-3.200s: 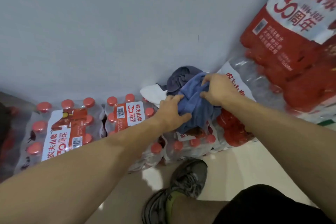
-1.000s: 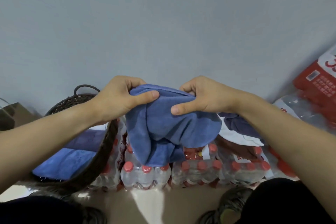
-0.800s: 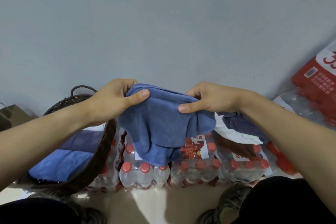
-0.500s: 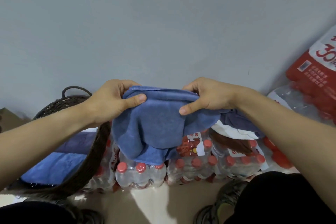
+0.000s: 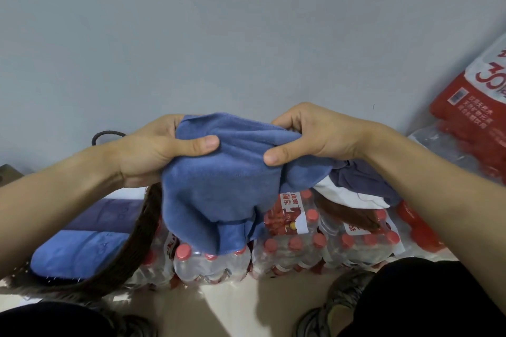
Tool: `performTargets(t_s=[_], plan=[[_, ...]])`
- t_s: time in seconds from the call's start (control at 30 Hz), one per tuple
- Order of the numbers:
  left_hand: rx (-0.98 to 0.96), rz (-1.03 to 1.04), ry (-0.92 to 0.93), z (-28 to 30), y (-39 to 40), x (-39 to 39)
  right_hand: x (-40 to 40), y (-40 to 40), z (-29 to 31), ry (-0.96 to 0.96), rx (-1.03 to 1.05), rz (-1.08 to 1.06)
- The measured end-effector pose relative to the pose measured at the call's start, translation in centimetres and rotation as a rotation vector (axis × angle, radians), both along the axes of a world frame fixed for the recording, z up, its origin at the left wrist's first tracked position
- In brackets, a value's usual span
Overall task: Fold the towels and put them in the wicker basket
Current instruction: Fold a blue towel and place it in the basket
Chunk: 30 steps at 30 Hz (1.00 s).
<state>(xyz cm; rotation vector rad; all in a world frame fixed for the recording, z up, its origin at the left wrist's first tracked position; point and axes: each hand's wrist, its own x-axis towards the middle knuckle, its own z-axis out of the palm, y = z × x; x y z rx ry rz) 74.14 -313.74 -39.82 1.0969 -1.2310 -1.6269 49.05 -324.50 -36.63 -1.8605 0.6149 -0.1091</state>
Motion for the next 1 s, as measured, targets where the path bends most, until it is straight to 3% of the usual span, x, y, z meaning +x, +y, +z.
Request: performTargets(t_s=[0.1,0.23,0.33,0.5,0.67,0.73,0.87,1.0], plan=[[-0.026,0.058,-0.064,0.3,-0.1,0.2,-0.5,-0.4,-0.1,0.053,-0.024,0.008],[-0.055,0.321,-0.049,0.6,-0.4,0.3,-0.8,-0.9,-1.0,0.114,0.001,-0.044],[-0.024,0.466,-0.062,0.8,-0.4,0.7,-0.4,-1.2,-3.1,0.090,0.053,-0.189],[-0.066,0.458,-0.550,0.4,0.2,1.9,1.7,-1.4,-8.1,0.117,0.134,-0.376],[-0.153,0.470,-0.973,-1.2,0.4,3.3,3.1,-0.3,-14.6,0.636,-0.166,-0.209],[-0.166,0.476,-1.092,-1.7,0.6,4.0,3.2,0.6,-16.6,0.703,-0.249,-0.099],[-0.203,0.565,-1.114,-2.1,1.1,5.3,4.5,1.6,-18.4,0.598,-0.240,-0.064],[-0.190,0.573,-1.022,-2.5,1.7,5.7,6.4,2.0,-19.7,0.769,-0.319,0.016]])
